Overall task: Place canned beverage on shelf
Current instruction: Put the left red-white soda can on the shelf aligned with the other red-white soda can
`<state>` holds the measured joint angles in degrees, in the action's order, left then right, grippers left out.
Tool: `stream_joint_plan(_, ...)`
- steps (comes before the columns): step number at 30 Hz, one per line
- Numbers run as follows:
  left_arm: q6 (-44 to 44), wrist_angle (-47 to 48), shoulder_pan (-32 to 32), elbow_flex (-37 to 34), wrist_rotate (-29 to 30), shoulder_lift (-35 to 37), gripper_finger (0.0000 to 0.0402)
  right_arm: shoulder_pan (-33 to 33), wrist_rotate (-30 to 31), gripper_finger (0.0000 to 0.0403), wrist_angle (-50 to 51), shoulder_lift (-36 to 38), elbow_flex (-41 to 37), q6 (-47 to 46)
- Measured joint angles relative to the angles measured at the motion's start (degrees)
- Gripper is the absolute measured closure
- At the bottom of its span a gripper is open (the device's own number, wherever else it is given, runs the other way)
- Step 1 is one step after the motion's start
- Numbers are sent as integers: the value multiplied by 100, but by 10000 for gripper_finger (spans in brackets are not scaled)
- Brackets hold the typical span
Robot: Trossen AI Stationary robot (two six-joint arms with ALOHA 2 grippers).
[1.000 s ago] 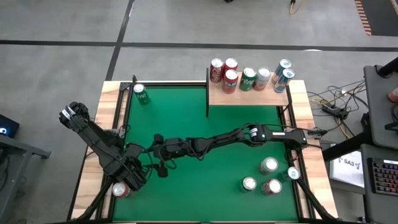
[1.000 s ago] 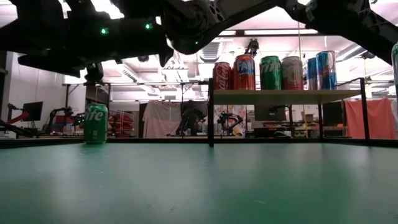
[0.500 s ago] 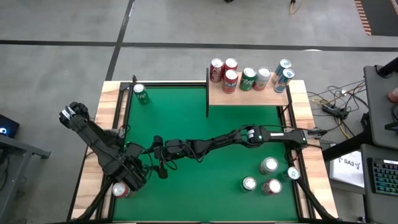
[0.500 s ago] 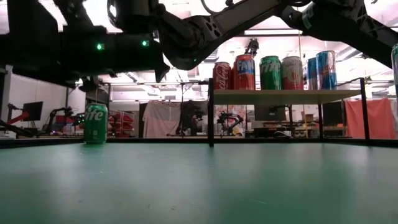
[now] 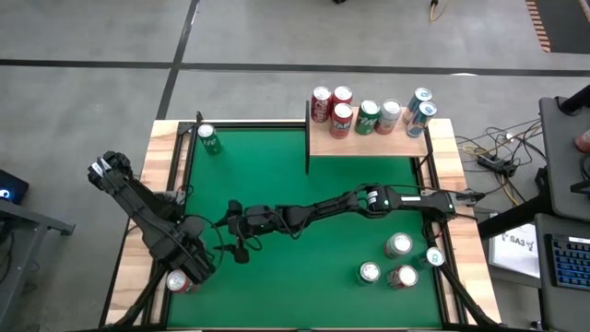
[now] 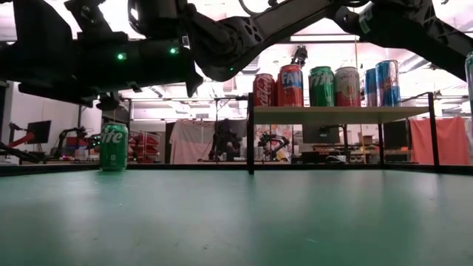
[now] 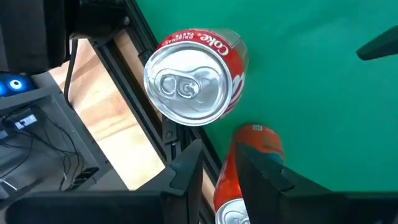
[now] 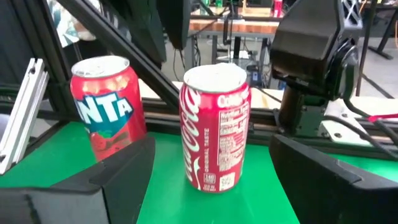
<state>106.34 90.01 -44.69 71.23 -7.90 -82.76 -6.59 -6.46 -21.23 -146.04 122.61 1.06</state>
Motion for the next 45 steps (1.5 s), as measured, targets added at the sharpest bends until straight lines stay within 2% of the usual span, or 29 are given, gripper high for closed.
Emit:
stream_joint_plan(4, 58, 1, 4, 1, 188, 0, 317, 0, -12, 94, 163, 12, 0, 0)
stream_joint_plan(7, 66, 1, 4, -3, 323, 7, 294, 4, -218, 94, 194, 65, -2, -8)
stream_joint_plan(11, 152, 1, 4, -6, 400, 9, 237, 4, -462, 94, 262, 159, -2, -40)
stream_joint_plan(19, 320, 1, 4, -205, 585, 41, 101, 0, -606, 94, 588, 215, -2, 5)
stream_joint_plan(24, 361, 3, 4, -246, 590, 130, 47, -1, -614, 94, 852, 234, -2, 52)
stream_joint_plan(28, 426, -1, -2, -361, 590, 206, 36, 0, -621, 94, 900, 234, -2, 63)
stream_joint_plan(33, 483, 3, -2, -628, 592, 314, 35, 0, -917, 94, 915, 234, -2, 13)
stream_joint_plan(45, 545, -252, -44, -861, 746, 402, 35, 0, -920, 94, 1071, 234, -2, 57)
